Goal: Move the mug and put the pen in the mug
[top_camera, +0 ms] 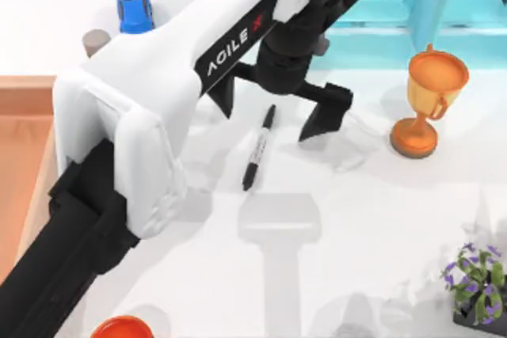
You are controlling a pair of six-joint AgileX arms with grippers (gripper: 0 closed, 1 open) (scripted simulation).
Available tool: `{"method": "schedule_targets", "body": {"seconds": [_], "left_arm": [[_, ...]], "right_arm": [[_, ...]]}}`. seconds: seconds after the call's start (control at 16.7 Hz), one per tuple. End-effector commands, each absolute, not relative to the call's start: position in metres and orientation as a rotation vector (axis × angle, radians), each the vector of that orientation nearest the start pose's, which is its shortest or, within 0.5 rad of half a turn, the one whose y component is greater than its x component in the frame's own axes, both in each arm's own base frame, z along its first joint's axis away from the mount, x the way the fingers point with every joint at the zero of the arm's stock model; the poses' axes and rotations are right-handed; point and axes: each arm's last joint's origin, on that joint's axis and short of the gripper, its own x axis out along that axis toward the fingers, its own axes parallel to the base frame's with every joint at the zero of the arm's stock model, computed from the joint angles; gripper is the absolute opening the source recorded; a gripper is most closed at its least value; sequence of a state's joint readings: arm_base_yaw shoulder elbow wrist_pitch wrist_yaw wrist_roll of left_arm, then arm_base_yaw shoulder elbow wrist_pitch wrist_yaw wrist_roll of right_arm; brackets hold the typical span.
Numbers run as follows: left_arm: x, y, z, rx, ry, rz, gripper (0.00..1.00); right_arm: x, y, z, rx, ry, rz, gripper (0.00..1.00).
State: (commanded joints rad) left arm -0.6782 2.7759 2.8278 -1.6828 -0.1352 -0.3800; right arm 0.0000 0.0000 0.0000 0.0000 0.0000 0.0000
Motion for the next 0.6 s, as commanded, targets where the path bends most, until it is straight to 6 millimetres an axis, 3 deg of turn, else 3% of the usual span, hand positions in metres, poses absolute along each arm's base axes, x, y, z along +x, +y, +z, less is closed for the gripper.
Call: {"method": "schedule_targets", "body": {"seconds": [0.6], "left_arm": [[0.406, -0.299, 0.088, 0.351, 1.541, -0.100, 1.00]], "right_arm": [[0.106, -0.001, 0.160, 0.000, 0.000, 0.000, 1.00]]}}
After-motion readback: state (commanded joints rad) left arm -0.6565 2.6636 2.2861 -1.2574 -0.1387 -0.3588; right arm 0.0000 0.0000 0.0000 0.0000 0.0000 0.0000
